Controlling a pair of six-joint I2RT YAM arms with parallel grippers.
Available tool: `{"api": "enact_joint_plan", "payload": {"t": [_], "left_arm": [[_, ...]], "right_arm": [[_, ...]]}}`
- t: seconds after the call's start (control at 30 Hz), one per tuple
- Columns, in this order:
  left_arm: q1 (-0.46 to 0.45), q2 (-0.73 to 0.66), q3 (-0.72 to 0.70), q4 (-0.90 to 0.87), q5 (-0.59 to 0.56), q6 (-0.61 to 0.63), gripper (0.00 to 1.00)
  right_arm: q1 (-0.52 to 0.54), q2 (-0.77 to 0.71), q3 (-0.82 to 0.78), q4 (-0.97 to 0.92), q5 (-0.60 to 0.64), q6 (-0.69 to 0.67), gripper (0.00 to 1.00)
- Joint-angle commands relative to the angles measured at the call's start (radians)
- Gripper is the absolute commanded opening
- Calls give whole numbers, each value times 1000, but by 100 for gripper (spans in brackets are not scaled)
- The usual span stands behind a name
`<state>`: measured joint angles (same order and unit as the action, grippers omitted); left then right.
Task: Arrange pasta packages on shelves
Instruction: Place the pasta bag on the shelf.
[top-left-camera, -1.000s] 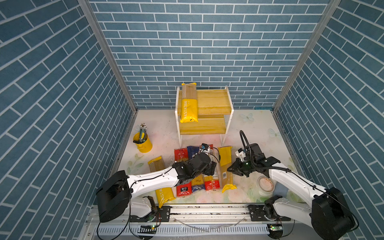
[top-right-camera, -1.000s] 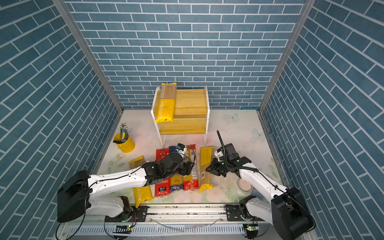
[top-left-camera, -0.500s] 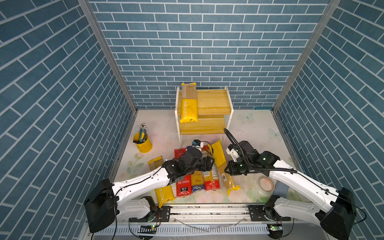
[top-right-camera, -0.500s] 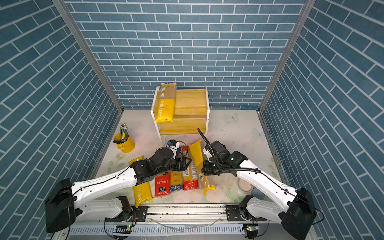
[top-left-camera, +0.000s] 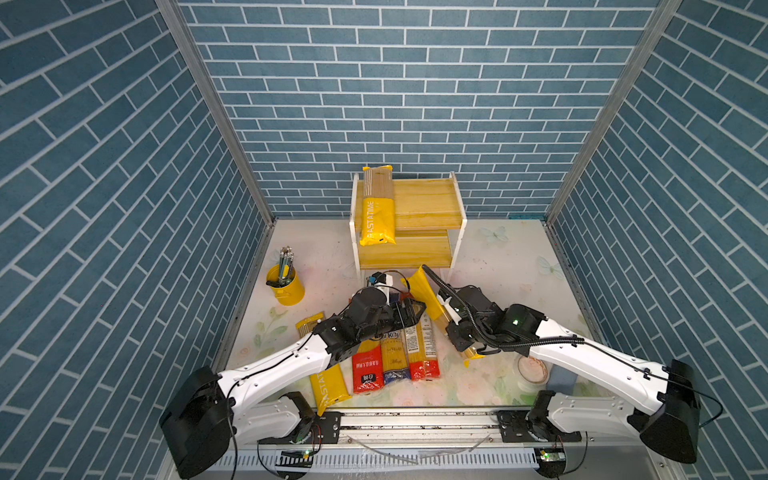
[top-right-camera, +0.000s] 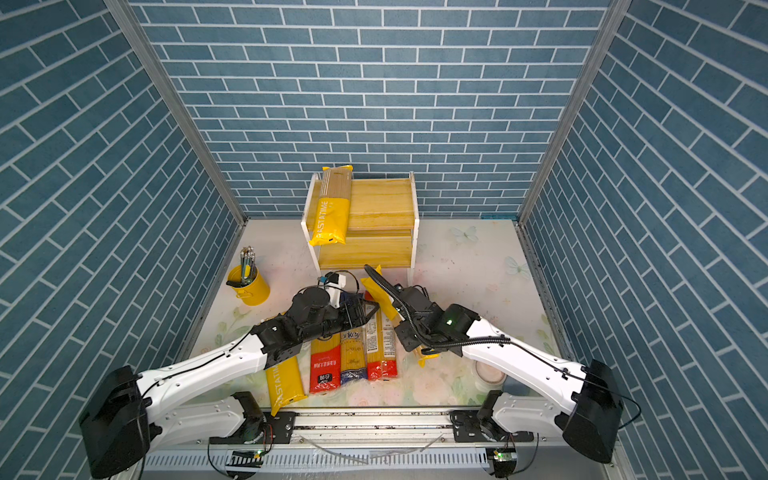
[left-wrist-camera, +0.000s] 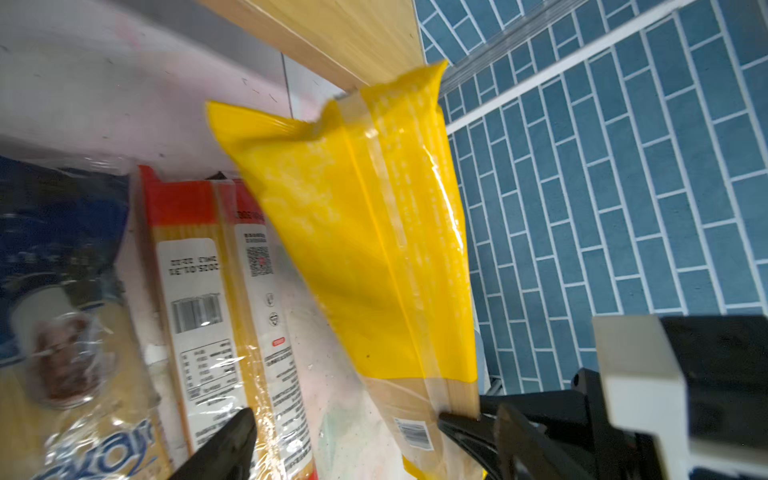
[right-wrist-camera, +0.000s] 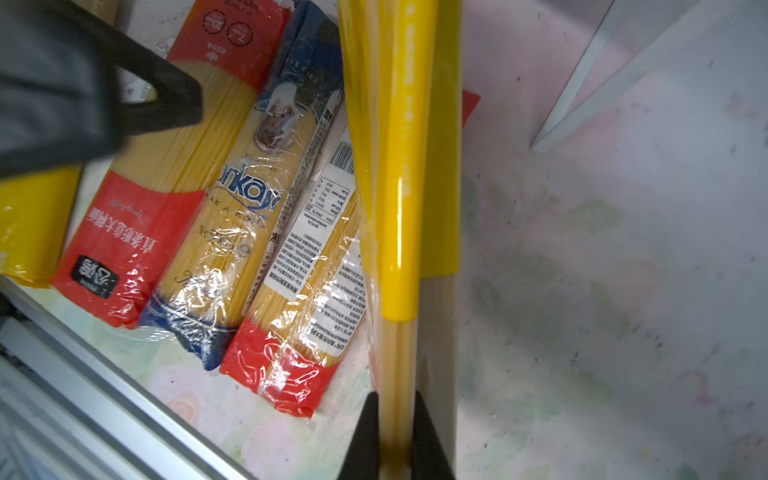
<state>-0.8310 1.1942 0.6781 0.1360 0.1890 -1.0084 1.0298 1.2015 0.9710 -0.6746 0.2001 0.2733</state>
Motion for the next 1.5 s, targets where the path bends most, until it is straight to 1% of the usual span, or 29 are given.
{"api": "enact_joint_plan", "payload": {"t": [0.0, 0.07, 0.23, 0.3, 0.43, 0.5, 0.63, 0.77, 0.9, 0.97, 1.07, 1.13, 1.2, 1.33, 1.47], "left_arm": [[4, 37, 17, 102, 37, -44, 99], [5, 58, 48, 105, 28, -52, 100], [7, 119, 36, 183, 24, -121, 99], [9, 142, 33, 222, 34, -130, 96], [35, 155, 28, 250, 55, -131, 89], [62, 136, 5, 259, 51, -138, 89], [102, 60, -93, 330, -1, -190, 96], [157, 18, -175, 405, 6, -253, 97], [185, 0, -182, 451, 31, -275, 98], [190, -6, -176, 472, 40, -282, 98], [199, -2, -153, 456, 69, -272, 99], [206, 6, -135, 417, 92, -252, 98], [218, 23, -120, 396, 125, -235, 96], [259, 58, -100, 426, 199, -232, 91], [261, 90, -60, 424, 238, -185, 82]], "right_arm": [[53, 12, 75, 131, 206, -123, 0], [95, 34, 82, 164, 259, -146, 0], [217, 88, 95, 267, 457, -224, 0], [260, 109, 104, 307, 539, -273, 0], [338, 151, 104, 391, 661, -386, 0], [356, 165, 97, 418, 699, -403, 0], [358, 129, 64, 455, 726, -343, 0], [357, 93, 28, 506, 720, -330, 0], [358, 112, 21, 504, 702, -347, 0], [358, 112, 6, 536, 697, -366, 0], [364, 110, -22, 605, 712, -426, 0], [374, 117, -42, 674, 745, -489, 0], [389, 126, -71, 761, 775, -579, 0], [418, 152, -130, 932, 824, -746, 0], [444, 180, -145, 1006, 807, -822, 0]]}}
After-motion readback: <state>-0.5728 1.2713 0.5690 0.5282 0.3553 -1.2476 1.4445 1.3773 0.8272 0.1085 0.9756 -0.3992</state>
